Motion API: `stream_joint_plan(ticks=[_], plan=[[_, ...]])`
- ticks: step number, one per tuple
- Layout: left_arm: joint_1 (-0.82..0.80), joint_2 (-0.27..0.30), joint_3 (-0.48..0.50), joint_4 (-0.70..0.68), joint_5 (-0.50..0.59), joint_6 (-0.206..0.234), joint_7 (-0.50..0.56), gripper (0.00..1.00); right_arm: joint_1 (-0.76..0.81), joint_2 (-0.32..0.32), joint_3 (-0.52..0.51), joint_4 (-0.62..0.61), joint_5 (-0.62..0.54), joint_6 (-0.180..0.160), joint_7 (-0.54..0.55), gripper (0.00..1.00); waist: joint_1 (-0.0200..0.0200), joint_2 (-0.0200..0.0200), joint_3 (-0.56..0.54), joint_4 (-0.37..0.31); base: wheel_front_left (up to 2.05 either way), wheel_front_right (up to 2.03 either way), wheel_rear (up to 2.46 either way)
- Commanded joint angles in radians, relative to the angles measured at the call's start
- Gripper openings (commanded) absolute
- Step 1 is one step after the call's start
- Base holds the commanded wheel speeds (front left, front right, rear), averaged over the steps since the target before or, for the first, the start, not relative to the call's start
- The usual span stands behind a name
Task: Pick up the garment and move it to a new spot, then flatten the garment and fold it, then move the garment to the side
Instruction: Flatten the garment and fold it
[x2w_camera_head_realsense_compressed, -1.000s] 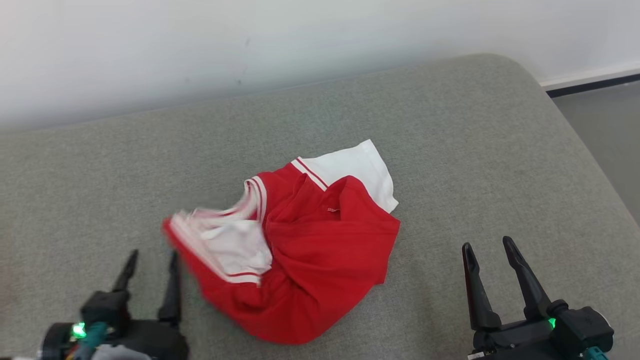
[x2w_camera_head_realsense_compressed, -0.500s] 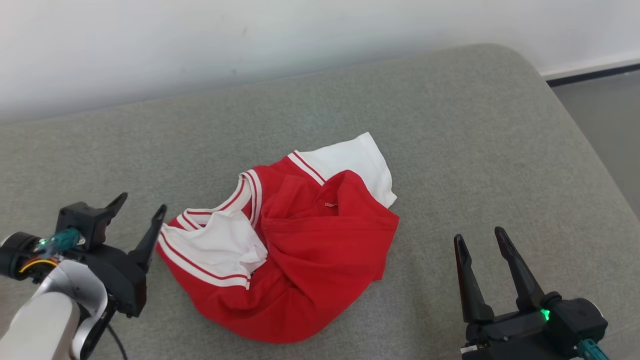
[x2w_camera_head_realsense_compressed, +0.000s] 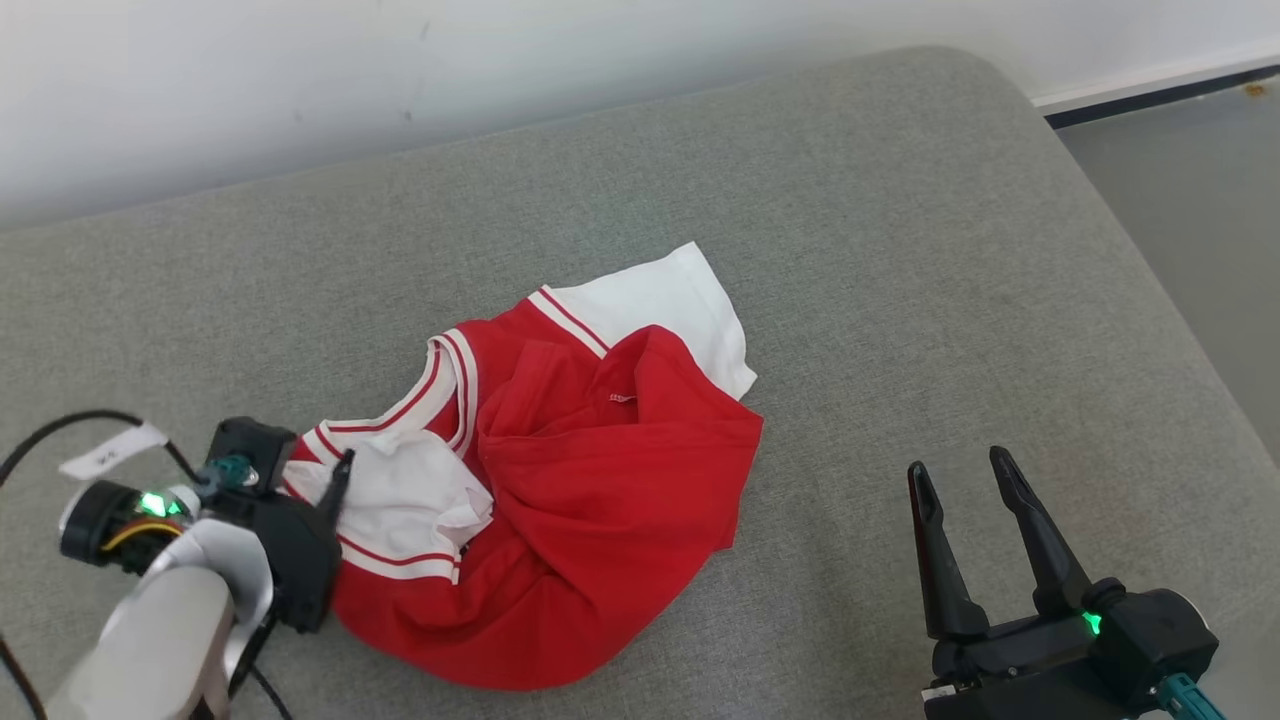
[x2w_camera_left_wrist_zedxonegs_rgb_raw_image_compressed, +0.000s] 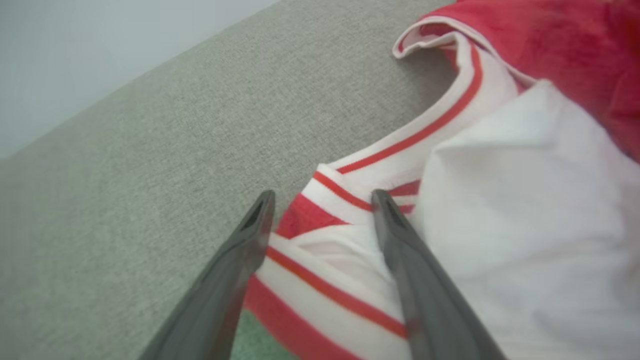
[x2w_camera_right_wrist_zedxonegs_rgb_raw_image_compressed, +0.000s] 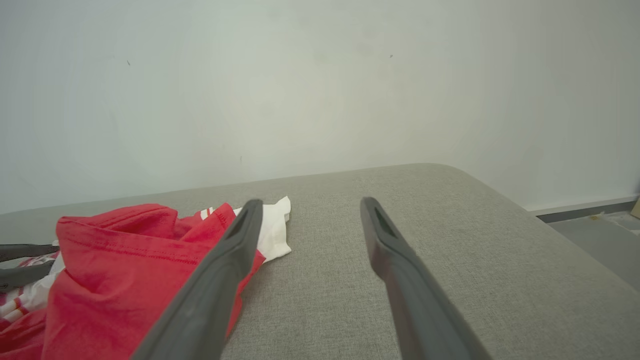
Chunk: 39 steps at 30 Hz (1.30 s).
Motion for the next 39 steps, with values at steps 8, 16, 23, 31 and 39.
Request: stream_joint_plan(ticks=[8, 16, 23, 31, 39], plan=[[-0.075, -0.05, -0.007, 0.171, 0.002, 0.037, 0.024, 1.0, 0.006, -0.003, 0.015, 0.001, -0.004, -0.002, -0.001, 1.0, 0.0, 0.0, -0.001, 0.003, 0.0, 0.0, 0.0], [-0.088, -0.103, -0.087, 0.263, -0.02, -0.014, 0.179, 0.44, 0.005, -0.013, 0.014, 0.002, -0.005, -0.002, -0.001, 1.0, 0.0, 0.0, -0.012, 0.019, 0.0, 0.0, 0.0], [-0.111, -0.122, -0.124, 0.128, -0.142, -0.017, 0.134, 0.0, 0.017, -0.008, 0.008, 0.003, -0.004, -0.002, -0.001, 1.0, 0.0, 0.0, -0.04, 0.029, 0.0, 0.0, 0.0], [-0.171, -0.073, -0.015, -0.184, -0.501, -0.012, 0.159, 0.0, 0.037, 0.009, 0.003, 0.016, 0.012, -0.002, -0.001, 1.0, 0.0, 0.0, -0.094, 0.036, 0.0, 0.0, 0.0], [-0.303, -0.165, 0.132, -0.377, -0.724, 0.051, 0.247, 0.0, 0.043, 0.026, 0.014, 0.03, 0.024, -0.002, -0.001, 1.0, 0.0, 0.0, -0.152, -0.002, 0.0, 0.0, 0.0]])
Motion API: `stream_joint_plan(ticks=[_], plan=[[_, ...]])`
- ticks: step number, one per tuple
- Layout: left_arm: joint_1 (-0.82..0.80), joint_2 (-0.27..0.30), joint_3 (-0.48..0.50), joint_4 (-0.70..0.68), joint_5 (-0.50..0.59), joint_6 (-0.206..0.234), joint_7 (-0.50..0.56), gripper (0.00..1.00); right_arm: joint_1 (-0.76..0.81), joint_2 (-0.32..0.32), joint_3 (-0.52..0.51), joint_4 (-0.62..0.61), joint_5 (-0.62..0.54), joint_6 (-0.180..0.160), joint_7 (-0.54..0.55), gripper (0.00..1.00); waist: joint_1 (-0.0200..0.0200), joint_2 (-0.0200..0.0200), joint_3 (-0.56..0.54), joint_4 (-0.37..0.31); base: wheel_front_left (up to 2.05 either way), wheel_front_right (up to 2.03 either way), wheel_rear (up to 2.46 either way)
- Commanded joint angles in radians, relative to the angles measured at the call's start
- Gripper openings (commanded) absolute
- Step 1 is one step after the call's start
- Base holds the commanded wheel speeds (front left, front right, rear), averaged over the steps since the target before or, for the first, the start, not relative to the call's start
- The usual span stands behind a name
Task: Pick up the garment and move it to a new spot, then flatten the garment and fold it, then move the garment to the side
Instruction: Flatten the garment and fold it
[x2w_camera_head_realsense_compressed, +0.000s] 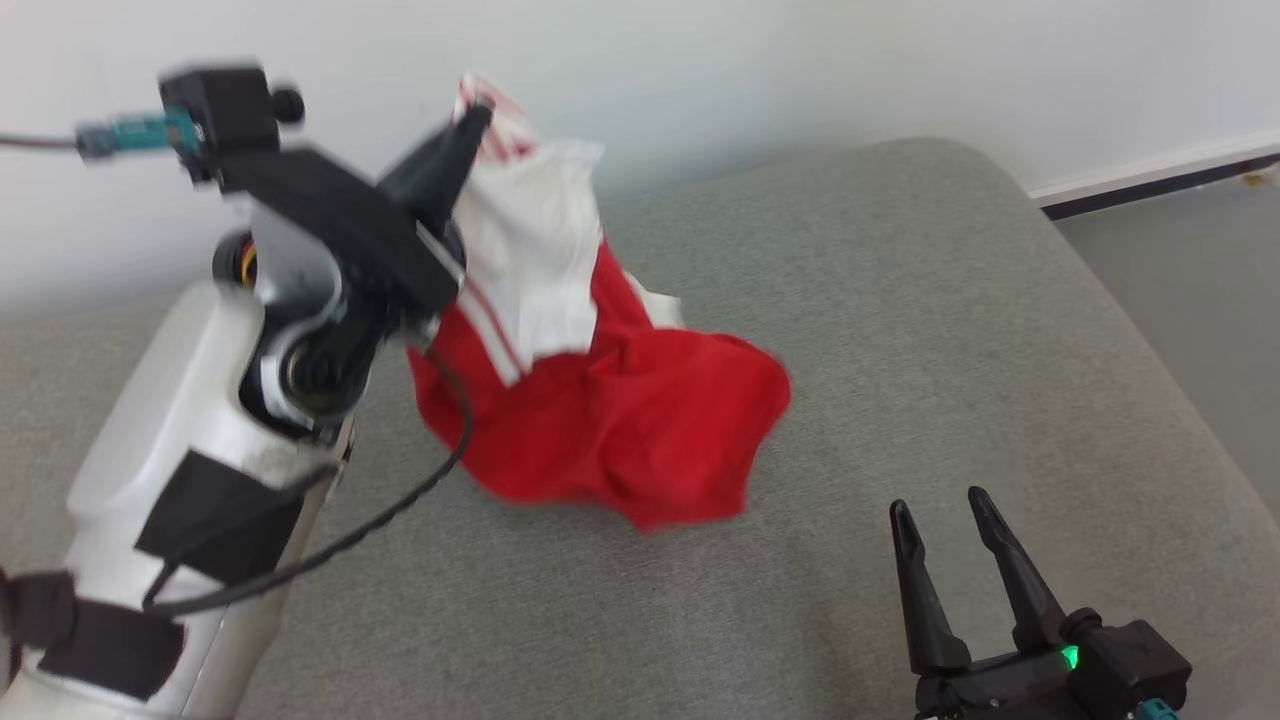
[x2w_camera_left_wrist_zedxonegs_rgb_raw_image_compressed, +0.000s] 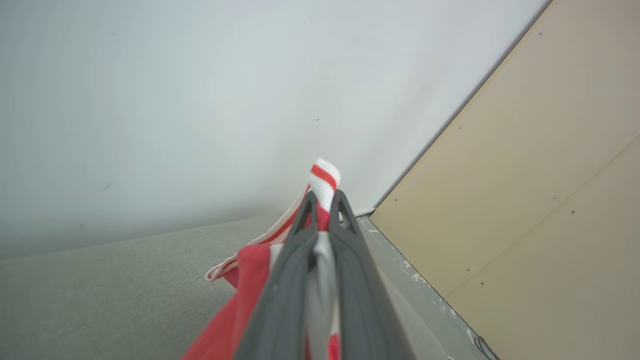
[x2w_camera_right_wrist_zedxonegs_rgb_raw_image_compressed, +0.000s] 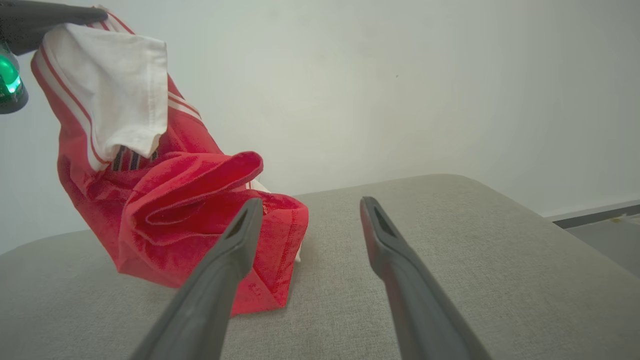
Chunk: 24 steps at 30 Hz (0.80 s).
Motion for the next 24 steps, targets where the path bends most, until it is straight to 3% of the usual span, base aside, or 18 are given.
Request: stream_joint_plan(ticks=[1, 6, 11, 17, 21, 24], plan=[[-0.03, -0.033, 0.018, -0.019, -0.036, 0.014, -0.003, 0.0, 0.003, 0.002, -0.004, 0.0, 0.011, -0.002, -0.001, 1.0, 0.0, 0.0, -0.019, -0.024, 0.0, 0.0, 0.0], [-0.162, -0.132, -0.004, -0.033, -0.055, 0.063, 0.044, 0.0, 0.002, -0.002, -0.004, 0.002, 0.009, -0.002, -0.001, 1.0, 0.0, 0.0, -0.032, -0.063, 0.0, 0.0, 0.0], [-0.286, -0.194, -0.016, -0.013, -0.1, 0.093, 0.016, 0.0, -0.001, -0.002, -0.007, 0.007, 0.012, -0.002, -0.001, 1.0, 0.0, 0.0, -0.034, -0.1, 0.0, 0.0, 0.0], [-0.398, -0.204, -0.059, 0.075, -0.135, 0.082, -0.206, 0.0, 0.003, 0.005, 0.003, 0.013, 0.017, -0.002, -0.001, 1.0, 0.0, 0.0, -0.04, -0.137, 0.0, 0.0, 0.0], [-0.313, -0.2, -0.072, 0.19, -0.122, 0.07, -0.319, 0.0, 0.016, 0.012, -0.007, 0.004, 0.018, -0.002, -0.001, 1.0, 0.0, 0.0, -0.035, -0.124, 0.0, 0.0, 0.0], [-0.205, -0.177, -0.077, 0.283, -0.128, 0.064, -0.344, 0.0, 0.026, 0.014, -0.013, 0.0, 0.018, -0.002, -0.001, 1.0, 0.0, 0.0, -0.033, -0.105, 0.0, 0.0, 0.0]])
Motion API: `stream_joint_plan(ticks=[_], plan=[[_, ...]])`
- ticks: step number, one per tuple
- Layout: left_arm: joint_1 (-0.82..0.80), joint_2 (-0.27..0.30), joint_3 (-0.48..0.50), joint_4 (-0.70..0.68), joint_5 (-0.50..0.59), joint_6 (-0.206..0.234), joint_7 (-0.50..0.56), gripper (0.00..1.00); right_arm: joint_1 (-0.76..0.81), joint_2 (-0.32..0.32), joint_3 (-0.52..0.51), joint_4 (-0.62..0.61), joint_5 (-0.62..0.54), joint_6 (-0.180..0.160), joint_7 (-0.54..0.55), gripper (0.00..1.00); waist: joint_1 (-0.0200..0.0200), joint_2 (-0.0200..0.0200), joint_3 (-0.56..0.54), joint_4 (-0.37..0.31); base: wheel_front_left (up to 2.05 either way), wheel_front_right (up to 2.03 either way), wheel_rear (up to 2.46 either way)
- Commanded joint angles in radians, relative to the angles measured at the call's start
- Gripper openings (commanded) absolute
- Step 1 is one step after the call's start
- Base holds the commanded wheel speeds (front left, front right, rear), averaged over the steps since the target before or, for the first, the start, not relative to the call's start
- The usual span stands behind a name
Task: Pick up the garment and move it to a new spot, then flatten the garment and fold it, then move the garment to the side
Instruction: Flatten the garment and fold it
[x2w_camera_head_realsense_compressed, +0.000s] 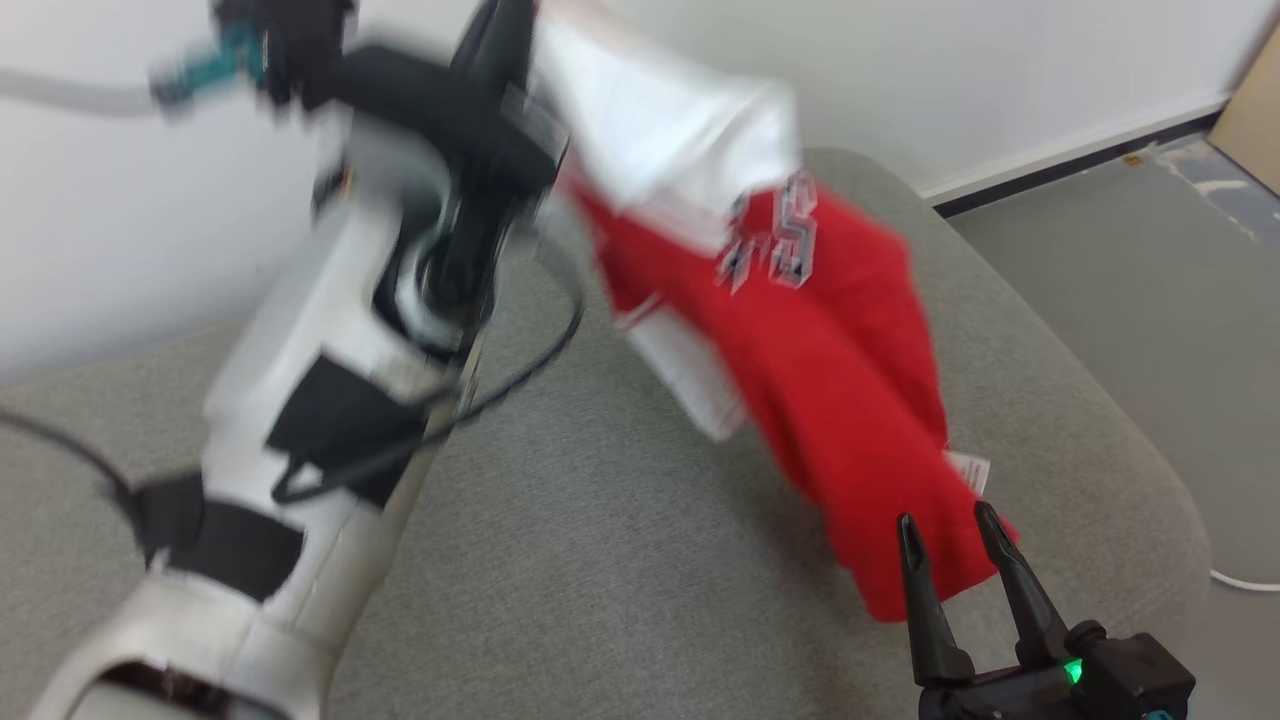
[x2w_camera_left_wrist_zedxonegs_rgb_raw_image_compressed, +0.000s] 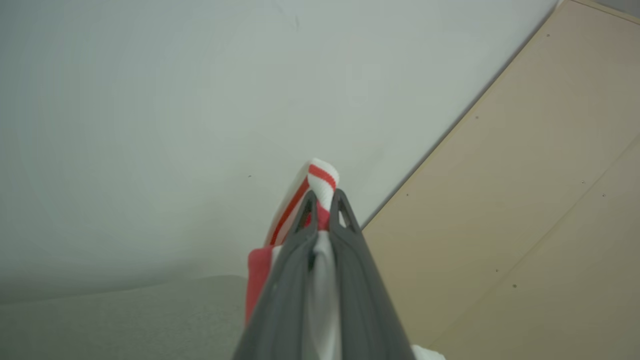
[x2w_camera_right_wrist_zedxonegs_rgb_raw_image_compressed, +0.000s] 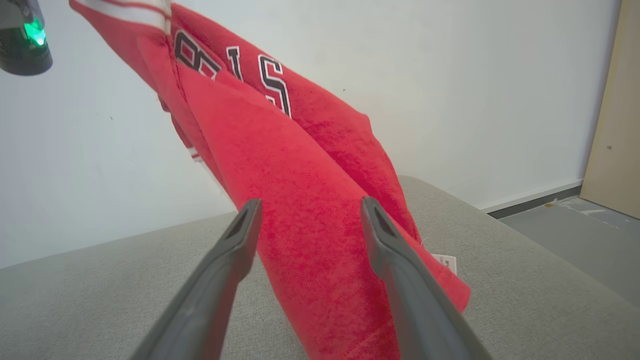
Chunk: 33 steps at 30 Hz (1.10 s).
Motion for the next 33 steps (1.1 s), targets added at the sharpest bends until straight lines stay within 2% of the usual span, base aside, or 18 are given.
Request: stream_joint_plan(ticks=[1, 4, 9, 15, 18, 23, 29, 30, 31, 32, 33], plan=[[0.071, 0.022, -0.008, 0.041, -0.001, -0.01, -0.006, 0.0, 0.012, 0.003, -0.006, -0.004, 0.006, -0.002, -0.001, 1.0, 0.0, 0.0, 0.003, 0.021, 0.0, 0.0, 0.0], [0.182, 0.071, -0.02, 0.119, 0.026, -0.022, -0.056, 0.0, 0.007, 0.005, -0.012, -0.004, 0.003, -0.002, -0.001, 1.0, 0.0, 0.0, 0.005, 0.032, 0.0, 0.0, 0.0], [0.304, 0.151, 0.033, 0.22, 0.02, -0.042, -0.155, 0.0, -0.008, 0.006, -0.011, -0.006, 0.005, -0.002, -0.001, 1.0, 0.0, 0.0, 0.013, 0.035, 0.0, 0.0, 0.0], [0.404, 0.261, 0.118, 0.283, 0.016, -0.064, -0.189, 0.0, 0.005, 0.002, -0.02, -0.008, -0.003, -0.002, -0.001, 1.0, 0.0, 0.0, 0.014, 0.039, 0.0, 0.0, 0.0], [0.446, 0.304, 0.17, 0.286, 0.042, -0.052, -0.191, 0.0, 0.019, -0.001, -0.03, -0.007, -0.004, -0.002, -0.001, 1.0, 0.0, 0.0, 0.011, 0.058, 0.0, 0.0, 0.0], [0.523, 0.341, 0.235, 0.257, 0.132, -0.03, -0.192, 0.0, 0.027, -0.008, -0.026, -0.01, -0.011, -0.002, -0.001, 1.0, 0.0, 0.0, 0.012, 0.095, 0.0, 0.0, 0.0], [0.576, 0.345, 0.259, 0.228, 0.22, -0.009, -0.192, 0.0, 0.007, -0.02, -0.017, -0.008, -0.01, -0.002, -0.001, 1.0, 0.0, 0.0, 0.022, 0.126, 0.0, 0.0, 0.0], [0.584, 0.345, 0.261, 0.224, 0.236, -0.005, -0.192, 0.12, 0.003, -0.021, -0.014, -0.009, -0.01, -0.002, -0.001, 1.0, 0.0, 0.0, 0.025, 0.132, 0.0, 0.0, 0.0], [0.588, 0.35, 0.255, 0.216, 0.267, -0.004, -0.192, 0.45, 0.0, -0.022, -0.013, -0.009, -0.011, -0.002, -0.001, 1.0, 0.0, 0.0, 0.03, 0.138, 0.0, 0.0, 0.0], [0.594, 0.351, 0.254, 0.207, 0.283, -0.006, -0.192, 1.0, -0.003, -0.023, -0.011, -0.008, -0.012, -0.002, -0.001, 1.0, 0.0, 0.0, 0.034, 0.143, 0.0, 0.0, 0.0], [0.599, 0.353, 0.261, 0.195, 0.304, 0.001, -0.192, 1.0, -0.005, -0.025, -0.011, -0.007, -0.012, -0.002, -0.001, 1.0, 0.0, 0.0, 0.038, 0.15, 0.0, 0.0, 0.0]])
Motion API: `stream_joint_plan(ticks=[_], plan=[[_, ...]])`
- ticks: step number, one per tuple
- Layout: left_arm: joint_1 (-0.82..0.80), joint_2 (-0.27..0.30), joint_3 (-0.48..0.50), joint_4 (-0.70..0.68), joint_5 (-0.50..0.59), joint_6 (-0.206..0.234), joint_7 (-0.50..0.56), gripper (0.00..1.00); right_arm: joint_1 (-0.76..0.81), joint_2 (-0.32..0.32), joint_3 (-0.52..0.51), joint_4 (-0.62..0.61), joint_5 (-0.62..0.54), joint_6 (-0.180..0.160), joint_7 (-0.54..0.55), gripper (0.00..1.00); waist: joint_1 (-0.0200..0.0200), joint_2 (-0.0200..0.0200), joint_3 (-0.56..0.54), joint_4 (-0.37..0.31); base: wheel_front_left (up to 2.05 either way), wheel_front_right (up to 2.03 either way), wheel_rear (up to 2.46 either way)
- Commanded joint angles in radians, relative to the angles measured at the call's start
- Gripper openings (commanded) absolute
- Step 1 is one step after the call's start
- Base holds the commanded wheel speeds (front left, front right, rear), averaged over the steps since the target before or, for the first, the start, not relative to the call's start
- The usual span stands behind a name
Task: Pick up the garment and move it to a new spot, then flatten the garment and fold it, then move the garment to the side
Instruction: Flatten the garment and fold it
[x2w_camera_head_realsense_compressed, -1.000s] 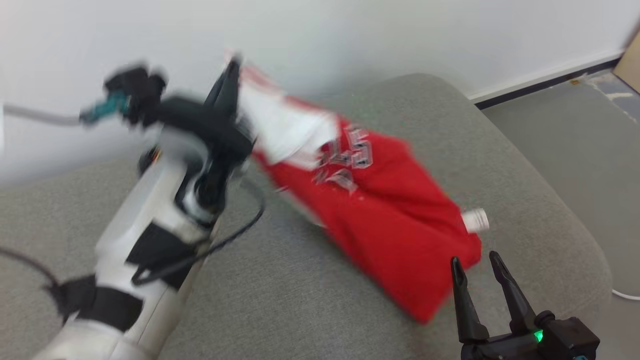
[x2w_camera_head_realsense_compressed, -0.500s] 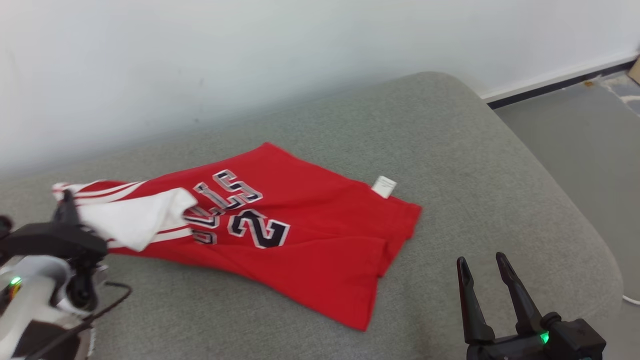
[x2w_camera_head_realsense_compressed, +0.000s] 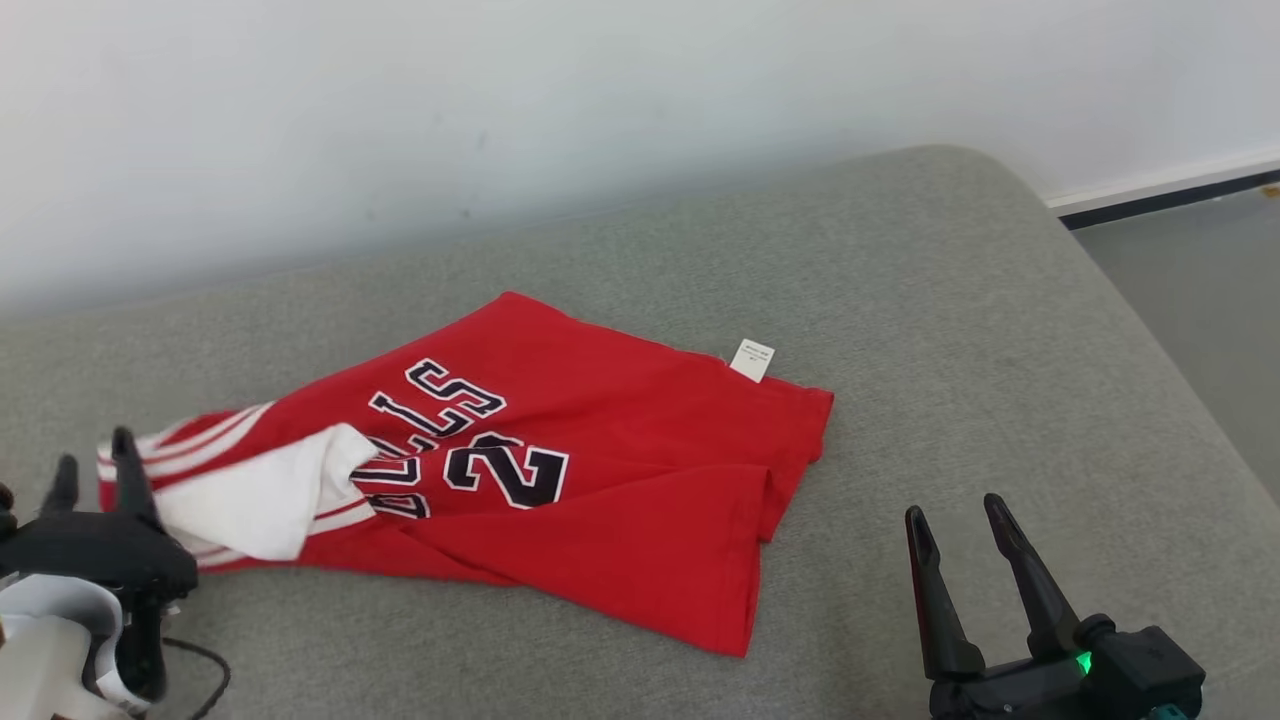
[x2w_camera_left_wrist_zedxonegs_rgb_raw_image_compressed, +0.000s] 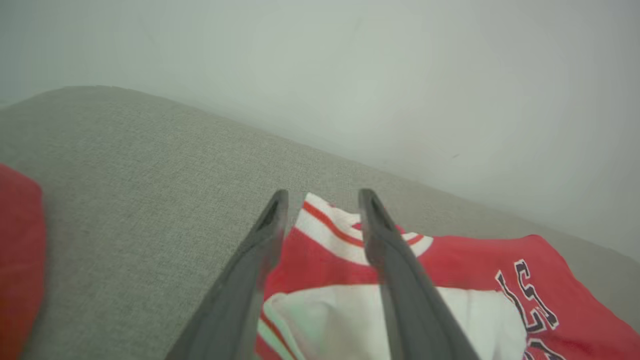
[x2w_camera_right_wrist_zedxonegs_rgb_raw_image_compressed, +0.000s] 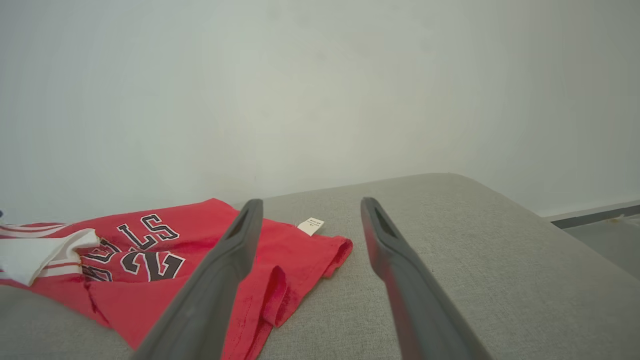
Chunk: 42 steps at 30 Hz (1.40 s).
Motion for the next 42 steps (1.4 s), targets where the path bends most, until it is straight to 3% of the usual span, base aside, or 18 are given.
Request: stream_joint_plan(ticks=[1, 7, 13, 18, 23, 29, 35, 36, 37, 38, 40, 42], plan=[[0.019, 0.013, 0.005, -0.016, 0.035, 0.002, -0.006, 1.0, -0.007, -0.006, 0.003, 0.001, -0.002, -0.002, -0.001, 1.0, 0.0, 0.0, 0.013, 0.017, 0.0, 0.0, 0.0], [0.131, 0.027, 0.102, -0.312, 0.289, 0.051, -0.005, 1.0, -0.024, -0.013, 0.012, 0.024, 0.018, -0.002, -0.001, 1.0, 0.0, 0.0, 0.025, 0.064, 0.0, 0.0, 0.0], [0.357, -0.058, 0.188, -0.685, 0.519, 0.103, -0.004, 1.0, -0.053, -0.044, 0.056, 0.143, 0.082, -0.002, -0.001, 1.0, 0.0, 0.0, 0.015, 0.125, 0.0, 0.0, 0.0], [0.507, -0.128, 0.169, -0.885, 0.655, 0.11, -0.004, 1.0, -0.117, -0.078, 0.136, 0.324, 0.132, -0.002, -0.001, 1.0, 0.0, 0.0, 0.011, 0.182, 0.0, 0.0, 0.0], [0.582, -0.192, 0.122, -0.971, 0.733, 0.075, -0.004, 1.0, -0.192, -0.092, 0.196, 0.463, 0.215, -0.002, -0.001, 1.0, 0.0, 0.0, 0.007, 0.236, 0.0, 0.0, 0.0], [0.636, -0.278, 0.086, -0.97, 0.791, 0.037, -0.005, 1.0, -0.26, -0.105, 0.203, 0.603, 0.268, -0.002, -0.001, 1.0, 0.0, 0.0, 0.005, 0.29, 0.0, 0.0, 0.0], [0.655, -0.314, 0.084, -0.957, 0.816, 0.012, -0.005, 1.0, -0.295, -0.101, 0.22, 0.668, 0.305, -0.002, -0.001, 1.0, 0.0, 0.0, 0.011, 0.305, 0.0, 0.0, 0.0], [0.653, -0.319, 0.085, -0.955, 0.82, 0.01, -0.005, 1.0, -0.301, -0.102, 0.223, 0.677, 0.309, -0.002, -0.001, 0.91, 0.0, 0.0, 0.012, 0.308, 0.0, 0.0, 0.0], [0.653, -0.319, 0.085, -0.955, 0.82, 0.01, -0.005, 1.0, -0.301, -0.102, 0.223, 0.677, 0.309, -0.002, -0.001, 0.91, 0.0, 0.0, 0.012, 0.308, 0.0, 0.0, 0.0], [0.651, -0.323, 0.085, -0.954, 0.825, 0.004, -0.005, 1.0, -0.307, -0.105, 0.226, 0.683, 0.315, -0.002, -0.001, 0.5, 0.0, 0.0, 0.012, 0.31, 0.0, 0.0, 0.0], [0.645, -0.328, 0.087, -0.953, 0.83, -0.001, -0.005, 1.0, -0.312, -0.108, 0.216, 0.696, 0.326, -0.002, -0.001, 0.02, 0.0, 0.0, 0.013, 0.312, 0.0, 0.0, 0.0], [0.642, -0.331, 0.094, -0.955, 0.833, -0.006, -0.005, 1.0, -0.315, -0.112, 0.217, 0.7, 0.33, -0.002, -0.001, 0.0, 0.0, 0.0, 0.014, 0.311, 0.0, 0.0, 0.0]])
